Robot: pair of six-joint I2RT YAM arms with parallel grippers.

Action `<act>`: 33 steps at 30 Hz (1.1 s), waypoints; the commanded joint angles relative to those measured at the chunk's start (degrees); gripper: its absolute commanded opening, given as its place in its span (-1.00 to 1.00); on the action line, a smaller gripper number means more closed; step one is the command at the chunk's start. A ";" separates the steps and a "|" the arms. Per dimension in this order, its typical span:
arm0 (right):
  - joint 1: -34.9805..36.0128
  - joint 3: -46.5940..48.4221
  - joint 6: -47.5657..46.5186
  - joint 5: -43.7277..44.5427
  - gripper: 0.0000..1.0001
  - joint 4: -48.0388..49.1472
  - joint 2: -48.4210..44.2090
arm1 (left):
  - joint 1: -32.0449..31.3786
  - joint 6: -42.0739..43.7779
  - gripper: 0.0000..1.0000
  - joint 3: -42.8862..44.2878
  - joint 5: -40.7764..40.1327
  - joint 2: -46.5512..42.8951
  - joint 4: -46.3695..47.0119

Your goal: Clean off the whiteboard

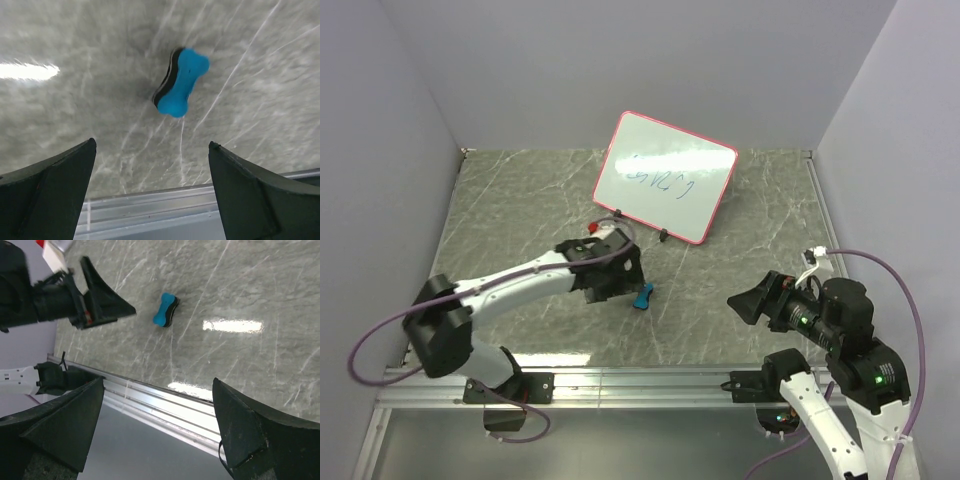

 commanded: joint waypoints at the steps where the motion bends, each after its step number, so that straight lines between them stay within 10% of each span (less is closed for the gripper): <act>1: 0.40 2.45 -0.91 2.37 0.90 0.26 1.20 | -4.00 -8.81 0.96 6.80 -4.56 5.17 -3.29; 12: 0.31 2.18 -1.53 3.78 0.89 -3.16 -1.43 | -7.70 6.05 0.57 15.24 -7.72 22.85 1.91; 33: 0.40 -1.60 -2.32 5.18 0.88 5.09 5.32 | -1.64 11.50 -0.40 7.96 -0.09 25.76 10.60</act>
